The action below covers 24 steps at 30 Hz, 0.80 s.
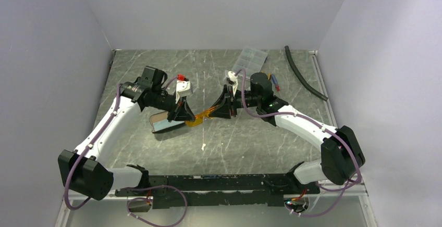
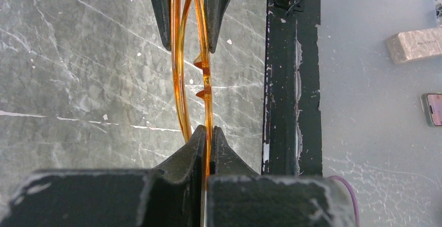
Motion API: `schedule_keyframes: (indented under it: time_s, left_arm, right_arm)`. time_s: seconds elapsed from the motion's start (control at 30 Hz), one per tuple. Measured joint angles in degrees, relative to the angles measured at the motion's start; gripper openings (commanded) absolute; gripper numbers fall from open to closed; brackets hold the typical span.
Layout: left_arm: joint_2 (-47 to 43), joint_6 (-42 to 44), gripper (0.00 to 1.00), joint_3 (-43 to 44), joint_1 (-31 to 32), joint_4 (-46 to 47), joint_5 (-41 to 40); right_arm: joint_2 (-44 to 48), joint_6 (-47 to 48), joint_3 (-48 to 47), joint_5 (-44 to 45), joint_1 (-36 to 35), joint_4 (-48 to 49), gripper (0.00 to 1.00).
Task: Organize the sunglasses
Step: Pick up the sunglasses from the center of the board.
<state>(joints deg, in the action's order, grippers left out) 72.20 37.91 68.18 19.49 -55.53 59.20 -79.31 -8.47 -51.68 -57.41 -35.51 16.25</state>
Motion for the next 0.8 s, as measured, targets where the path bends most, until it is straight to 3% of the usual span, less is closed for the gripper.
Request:
schedule_keyframes:
  time_s: [0.27, 0.57, 0.8]
  left_arm:
    - [0.0, 0.0, 0.06, -0.02, -0.02, 0.0, -0.2]
    - [0.07, -0.07, 0.46, -0.02, -0.02, 0.46, -1.03]
    - [-0.52, -1.62, 0.74, -0.02, -0.02, 2.23, -7.56]
  right_arm:
    - [0.02, 1.05, -0.02, -1.01, 0.0, -0.57, 0.17]
    - [0.04, 1.51, -0.02, -1.14, 0.0, -1.95, 0.15]
    - [0.02, 1.81, -0.02, 1.09, 0.09, -4.0, 0.13]
